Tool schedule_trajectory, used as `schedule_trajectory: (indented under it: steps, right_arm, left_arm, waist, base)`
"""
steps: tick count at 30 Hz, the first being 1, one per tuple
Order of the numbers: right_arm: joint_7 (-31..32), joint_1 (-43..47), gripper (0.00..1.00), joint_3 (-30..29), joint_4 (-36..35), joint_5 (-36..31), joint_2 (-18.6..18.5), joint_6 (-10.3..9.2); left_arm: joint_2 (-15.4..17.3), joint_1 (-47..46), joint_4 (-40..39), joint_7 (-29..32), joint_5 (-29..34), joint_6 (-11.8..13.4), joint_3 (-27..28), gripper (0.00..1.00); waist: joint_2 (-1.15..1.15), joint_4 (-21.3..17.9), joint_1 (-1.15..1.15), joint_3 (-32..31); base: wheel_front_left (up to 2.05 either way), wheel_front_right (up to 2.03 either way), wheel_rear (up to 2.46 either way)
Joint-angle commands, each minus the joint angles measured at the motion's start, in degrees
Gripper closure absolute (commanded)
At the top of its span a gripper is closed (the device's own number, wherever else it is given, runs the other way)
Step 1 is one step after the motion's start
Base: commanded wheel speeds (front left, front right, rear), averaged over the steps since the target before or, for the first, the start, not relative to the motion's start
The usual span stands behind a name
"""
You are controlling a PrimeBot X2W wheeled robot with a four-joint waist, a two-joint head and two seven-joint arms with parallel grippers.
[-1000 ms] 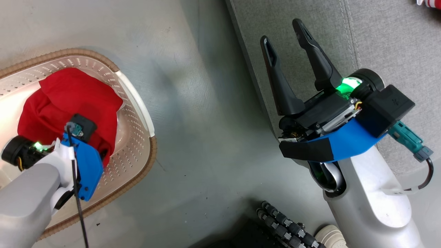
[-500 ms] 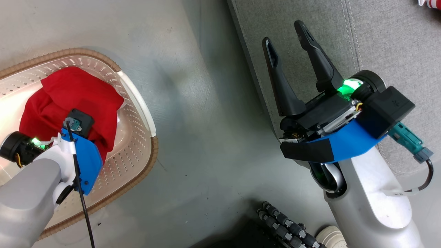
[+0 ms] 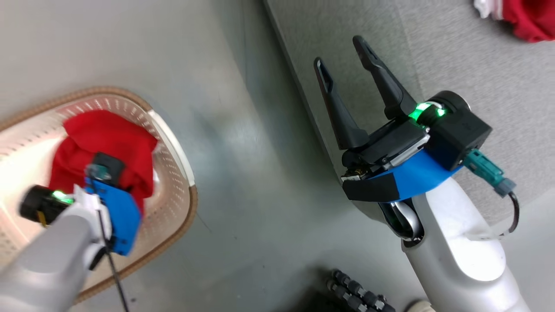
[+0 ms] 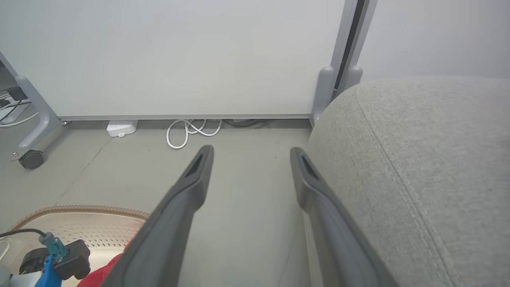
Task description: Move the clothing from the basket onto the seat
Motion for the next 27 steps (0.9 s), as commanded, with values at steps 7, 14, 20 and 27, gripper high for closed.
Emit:
schedule_trajectory:
  steps: [7, 14, 20, 27]
  right_arm:
    - [-0.2, 3.3, 0.0, -2.0, 5.1, -4.7, 0.0, 0.01]
    - [2.9, 7.4, 0.0, -3.7, 7.7, -8.3, 0.0, 0.01]
    - [5.6, 11.2, 0.0, -4.2, 8.0, -9.2, 0.0, 0.01]
    - [8.5, 16.4, 0.0, -4.0, 7.8, -8.9, 0.0, 0.01]
  left_arm:
    - [-7.8, 4.0, 3.9, -6.4, -2.2, -1.3, 0.5, 1.0]
    - [-13.9, 5.8, 6.3, -12.3, -2.9, -2.5, -0.8, 1.0]
    - [-17.1, 4.6, 6.0, -16.0, -2.9, -3.0, -1.9, 1.0]
    - [-19.8, 2.4, 3.3, -19.2, -3.5, -3.0, -3.4, 1.0]
  waist:
    - [0.0, 7.6, 0.0, -16.9]
    - [0.0, 13.5, 0.0, -29.5]
    - [0.0, 16.9, 0.0, -36.3]
    - [0.0, 19.9, 0.0, -43.8]
  base:
    - [0.0, 0.0, 0.0]
    - [0.0, 0.0, 0.0]
    - [0.0, 0.0, 0.0]
    - [0.0, 0.0, 0.0]
